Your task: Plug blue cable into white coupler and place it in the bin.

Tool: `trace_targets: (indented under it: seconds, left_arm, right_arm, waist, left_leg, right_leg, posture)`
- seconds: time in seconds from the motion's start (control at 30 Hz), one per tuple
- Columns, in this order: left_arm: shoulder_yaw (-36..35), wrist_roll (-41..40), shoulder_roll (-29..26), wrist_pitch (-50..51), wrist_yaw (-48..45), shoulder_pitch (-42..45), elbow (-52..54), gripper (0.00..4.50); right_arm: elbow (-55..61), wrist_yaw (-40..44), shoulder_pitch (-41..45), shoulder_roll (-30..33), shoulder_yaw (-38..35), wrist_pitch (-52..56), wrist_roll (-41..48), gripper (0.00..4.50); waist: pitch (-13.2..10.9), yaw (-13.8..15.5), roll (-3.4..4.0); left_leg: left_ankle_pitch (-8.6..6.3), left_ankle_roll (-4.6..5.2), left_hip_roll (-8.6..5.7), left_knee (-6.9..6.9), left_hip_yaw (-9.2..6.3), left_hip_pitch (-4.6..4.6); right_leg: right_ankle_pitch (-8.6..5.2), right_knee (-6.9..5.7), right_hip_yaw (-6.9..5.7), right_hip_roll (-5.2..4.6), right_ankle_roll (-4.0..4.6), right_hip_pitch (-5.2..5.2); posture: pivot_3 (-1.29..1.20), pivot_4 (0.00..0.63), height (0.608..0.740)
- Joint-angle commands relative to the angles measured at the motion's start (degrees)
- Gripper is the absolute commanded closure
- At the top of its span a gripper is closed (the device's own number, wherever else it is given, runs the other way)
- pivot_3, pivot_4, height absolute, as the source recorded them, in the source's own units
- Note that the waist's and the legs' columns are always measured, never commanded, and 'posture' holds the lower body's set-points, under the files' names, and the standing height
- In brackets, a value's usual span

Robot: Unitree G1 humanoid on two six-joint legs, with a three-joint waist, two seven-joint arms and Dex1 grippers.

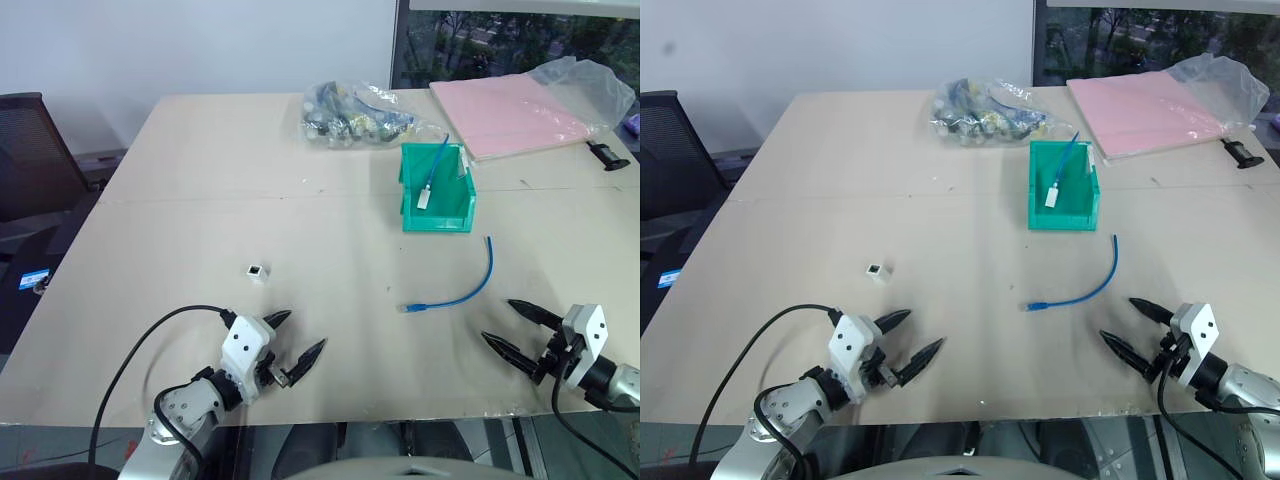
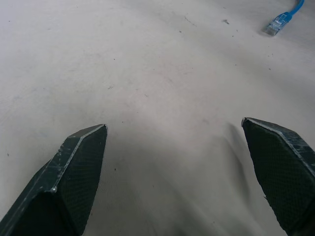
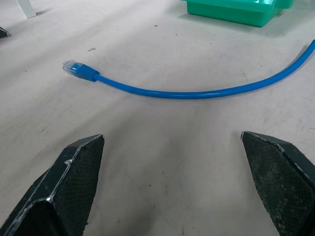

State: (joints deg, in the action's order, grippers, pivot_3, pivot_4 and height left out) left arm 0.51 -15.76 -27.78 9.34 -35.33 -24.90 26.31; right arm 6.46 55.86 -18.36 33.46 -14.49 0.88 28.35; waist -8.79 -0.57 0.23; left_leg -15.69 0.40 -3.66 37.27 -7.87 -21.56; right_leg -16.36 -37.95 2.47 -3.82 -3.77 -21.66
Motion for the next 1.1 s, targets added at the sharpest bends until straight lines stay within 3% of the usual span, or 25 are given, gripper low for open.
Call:
trace_targets:
  seconds: [0.03, 0.63, 0.9, 1.03, 1.1]
  left_arm:
    - [-1.0, -0.5, -0.9, 1.2, -0.4, -0.3, 0.3, 0.00]
    - [1.0, -0.8, -4.2, 8.6, -1.0, 5.3, 7.0, 0.00]
    - [17.4, 3.8, -13.1, 7.3, -21.8, 29.4, -2.0, 0.00]
    - [22.1, 2.8, -7.9, 8.4, -26.8, 42.4, -10.5, 0.00]
    - [23.3, 2.9, -5.8, 8.1, -28.3, 44.9, -13.0, 0.00]
  right_arm:
    - [1.9, 0.6, -0.6, 0.4, -1.1, -0.9, 0.3, 0.11]
    - [1.9, 2.2, -1.0, 0.7, -1.5, -1.7, 0.5, 0.11]
    - [7.6, 8.0, -2.9, 2.2, 2.0, 0.1, 2.9, 0.11]
    - [9.8, 6.7, -2.5, 1.5, 2.2, -0.3, 2.9, 0.11]
    - [10.7, 5.8, -2.3, 1.1, 1.7, -0.1, 3.4, 0.11]
  waist:
    - [0.0, 0.0, 0.00]
    - [0.0, 0.2, -0.04]
    - [0.0, 0.8, -0.03]
    - [-0.1, 0.8, -0.09]
    - [-0.1, 0.7, -0.16]
  left_leg:
    - [0.00, 0.00, 0.00, 0.00, 0.00, 0.00]
    - [0.00, 0.00, 0.00, 0.00, -0.02, -0.03]
    - [0.01, -0.01, -0.03, 0.04, -0.02, -0.04]
    - [0.01, -0.01, -0.04, 0.04, -0.05, -0.08]
    - [0.02, -0.02, -0.05, 0.12, -0.08, -0.11]
  right_leg:
    - [0.00, 0.00, 0.00, 0.00, 0.00, 0.00]
    - [0.00, 0.01, -0.03, 0.00, 0.00, 0.00]
    - [0.01, 0.01, -0.06, 0.25, 0.00, 0.01]
    - [0.01, 0.02, -0.10, 0.28, -0.01, -0.02]
    - [0.01, 0.02, -0.12, 0.28, -0.02, -0.02]
  posture:
    - [0.00, 0.150, 0.740]
    - [0.00, 0.150, 0.740]
    - [0.00, 0.150, 0.740]
    - [0.00, 0.150, 0.740]
    - [0.00, 0.150, 0.740]
